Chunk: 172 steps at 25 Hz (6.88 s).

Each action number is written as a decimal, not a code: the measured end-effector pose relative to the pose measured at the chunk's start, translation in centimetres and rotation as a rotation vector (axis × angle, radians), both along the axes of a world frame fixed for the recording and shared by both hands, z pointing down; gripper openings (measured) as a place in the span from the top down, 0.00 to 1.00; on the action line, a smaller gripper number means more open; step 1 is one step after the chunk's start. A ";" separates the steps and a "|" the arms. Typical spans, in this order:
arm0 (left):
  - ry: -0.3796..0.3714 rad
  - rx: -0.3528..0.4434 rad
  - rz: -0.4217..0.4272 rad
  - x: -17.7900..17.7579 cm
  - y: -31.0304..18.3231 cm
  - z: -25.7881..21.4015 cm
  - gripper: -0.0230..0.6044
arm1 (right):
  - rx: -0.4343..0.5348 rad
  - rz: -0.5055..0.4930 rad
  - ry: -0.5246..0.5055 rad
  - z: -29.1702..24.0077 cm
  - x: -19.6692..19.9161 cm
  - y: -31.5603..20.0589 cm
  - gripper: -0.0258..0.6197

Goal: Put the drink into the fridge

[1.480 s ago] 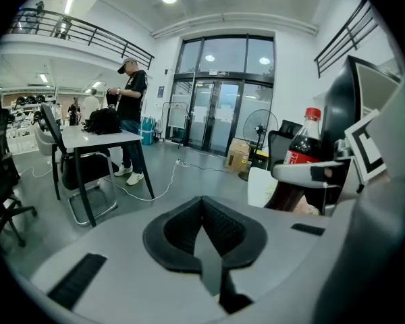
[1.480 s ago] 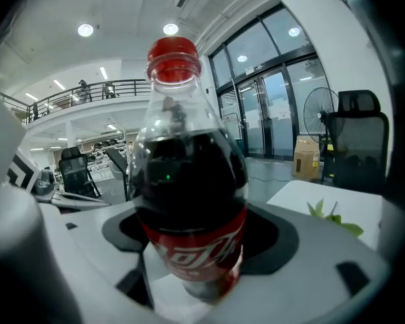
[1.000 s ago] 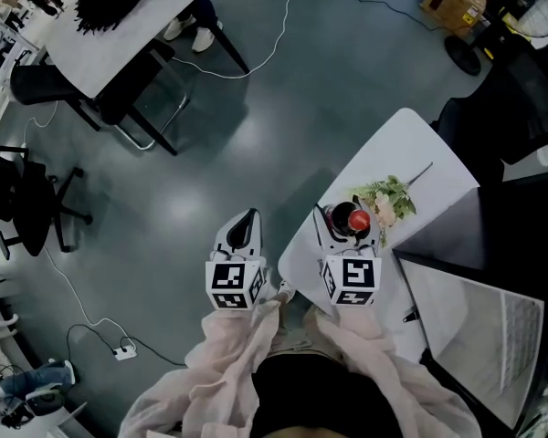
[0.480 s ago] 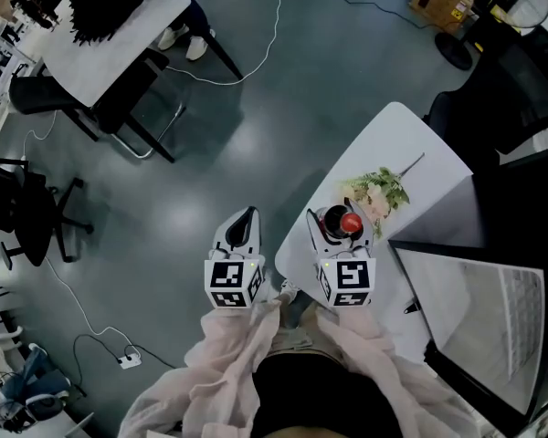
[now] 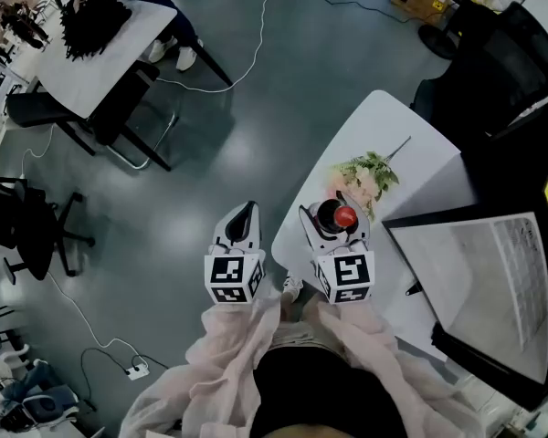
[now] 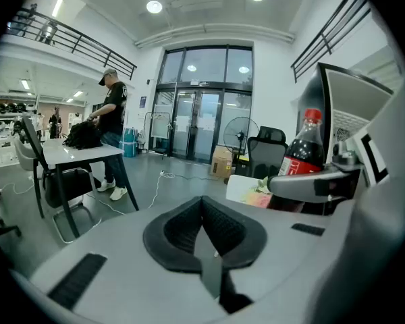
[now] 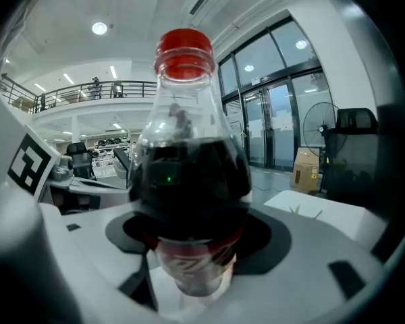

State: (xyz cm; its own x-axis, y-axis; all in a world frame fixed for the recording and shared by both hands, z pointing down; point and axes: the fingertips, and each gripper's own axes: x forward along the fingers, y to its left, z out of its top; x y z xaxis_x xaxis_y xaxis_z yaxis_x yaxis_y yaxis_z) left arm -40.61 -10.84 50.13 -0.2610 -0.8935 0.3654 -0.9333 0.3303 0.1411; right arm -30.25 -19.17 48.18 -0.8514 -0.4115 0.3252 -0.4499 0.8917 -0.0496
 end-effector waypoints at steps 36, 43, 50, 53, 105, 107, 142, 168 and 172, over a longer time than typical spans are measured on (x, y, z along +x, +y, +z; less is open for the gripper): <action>-0.026 0.069 0.383 13.2 -6.5 -1.8 0.95 | 0.042 0.354 -0.058 -3.2 15.1 -1.2 0.48; -0.024 0.077 0.451 16.4 -7.0 -2.1 0.95 | 0.048 0.415 -0.057 -3.6 18.2 -1.0 0.48; -0.024 0.083 0.488 18.5 -7.1 -2.4 0.95 | 0.053 0.459 -0.050 -3.8 20.7 -0.5 0.48; -0.021 0.084 0.507 19.7 -7.2 -2.6 0.95 | 0.059 0.479 -0.046 -4.0 22.1 -0.4 0.48; 0.060 0.070 0.610 25.6 -8.0 -2.0 0.95 | 0.059 0.587 -0.005 -5.5 30.1 -10.0 0.48; 0.060 0.067 0.607 25.4 -7.9 -1.9 0.95 | 0.062 0.581 0.003 -5.5 29.9 -10.6 0.48; 0.060 0.019 0.542 22.6 -7.2 -0.1 0.95 | 0.023 0.593 0.086 -2.0 30.9 -20.4 0.48; 0.058 0.009 0.544 22.7 -7.0 0.0 0.95 | 0.045 0.602 0.047 -1.6 31.1 -21.5 0.47; 0.058 0.009 0.551 23.0 -7.0 -0.1 0.95 | 0.062 0.598 0.045 -1.7 31.1 -21.4 0.44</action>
State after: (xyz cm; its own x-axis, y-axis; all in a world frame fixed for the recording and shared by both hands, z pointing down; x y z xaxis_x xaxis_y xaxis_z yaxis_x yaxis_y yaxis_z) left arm -17.61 -17.86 50.03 0.2665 -0.8955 0.3566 -0.9582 -0.2063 0.1981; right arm 0.84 -40.55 46.46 -0.4521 -0.8341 0.3161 -0.8749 0.4837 0.0252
